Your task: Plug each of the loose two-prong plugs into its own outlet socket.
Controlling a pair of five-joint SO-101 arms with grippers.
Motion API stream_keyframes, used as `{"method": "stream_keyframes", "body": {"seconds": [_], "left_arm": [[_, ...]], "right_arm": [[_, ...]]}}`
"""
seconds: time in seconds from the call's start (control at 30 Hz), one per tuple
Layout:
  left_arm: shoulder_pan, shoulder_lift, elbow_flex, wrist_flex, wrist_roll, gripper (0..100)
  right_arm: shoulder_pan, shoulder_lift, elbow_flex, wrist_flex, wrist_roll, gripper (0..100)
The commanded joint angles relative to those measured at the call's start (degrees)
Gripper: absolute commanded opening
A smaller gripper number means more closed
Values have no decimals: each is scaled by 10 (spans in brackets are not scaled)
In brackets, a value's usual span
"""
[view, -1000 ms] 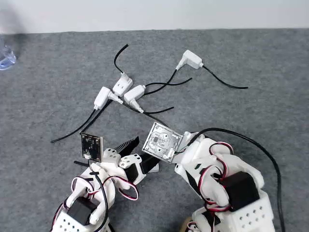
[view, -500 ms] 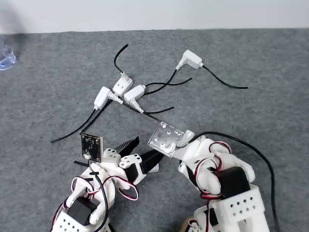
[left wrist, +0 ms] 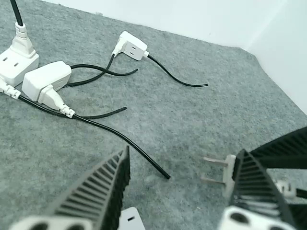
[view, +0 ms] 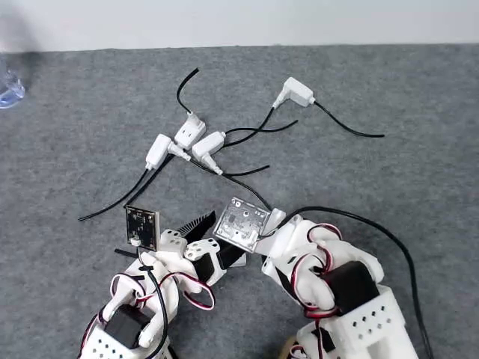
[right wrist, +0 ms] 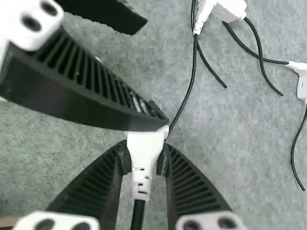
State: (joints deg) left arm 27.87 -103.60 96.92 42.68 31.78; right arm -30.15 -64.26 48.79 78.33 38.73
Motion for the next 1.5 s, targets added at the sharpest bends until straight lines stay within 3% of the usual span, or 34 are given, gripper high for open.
{"method": "stream_keyframes", "body": {"seconds": [0.0, 1.47], "left_arm": [[-1, -6, -5, 4, 4, 325], [0, -6, -5, 4, 3, 325]], "right_arm": [[0, -7, -68, 5, -6, 10], [-3, -7, -141, 14, -43, 10]]}}
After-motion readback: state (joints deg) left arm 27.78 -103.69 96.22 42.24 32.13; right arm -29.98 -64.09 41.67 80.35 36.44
